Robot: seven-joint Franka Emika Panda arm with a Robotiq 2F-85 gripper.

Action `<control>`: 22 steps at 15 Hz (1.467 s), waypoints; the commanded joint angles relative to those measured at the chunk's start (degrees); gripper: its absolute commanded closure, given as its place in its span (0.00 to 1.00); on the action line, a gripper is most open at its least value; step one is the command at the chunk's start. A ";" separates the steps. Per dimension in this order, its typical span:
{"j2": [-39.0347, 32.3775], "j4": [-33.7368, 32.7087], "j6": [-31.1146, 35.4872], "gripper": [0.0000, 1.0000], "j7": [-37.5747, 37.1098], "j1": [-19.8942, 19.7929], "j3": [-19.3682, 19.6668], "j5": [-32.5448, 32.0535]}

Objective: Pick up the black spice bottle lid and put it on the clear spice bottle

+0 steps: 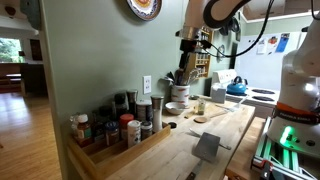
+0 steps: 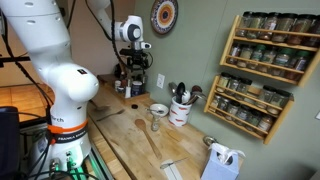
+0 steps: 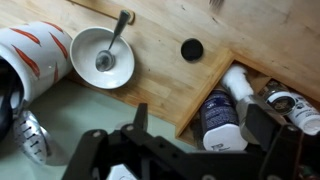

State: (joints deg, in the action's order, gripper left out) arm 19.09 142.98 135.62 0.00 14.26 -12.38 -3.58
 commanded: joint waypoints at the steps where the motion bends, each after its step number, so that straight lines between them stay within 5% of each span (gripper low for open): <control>1: -1.42 4.17 6.49 0.00 6.71 1.88 0.08 0.46; 12: -9.21 12.70 23.53 0.00 17.43 4.34 0.40 0.78; 19: -8.18 11.37 21.01 0.00 15.83 3.60 -0.03 -0.20; 22: -12.93 8.59 20.46 0.00 17.72 3.48 0.13 -0.83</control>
State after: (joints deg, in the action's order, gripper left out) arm 10.49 154.14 156.55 16.02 17.70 -12.40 -4.08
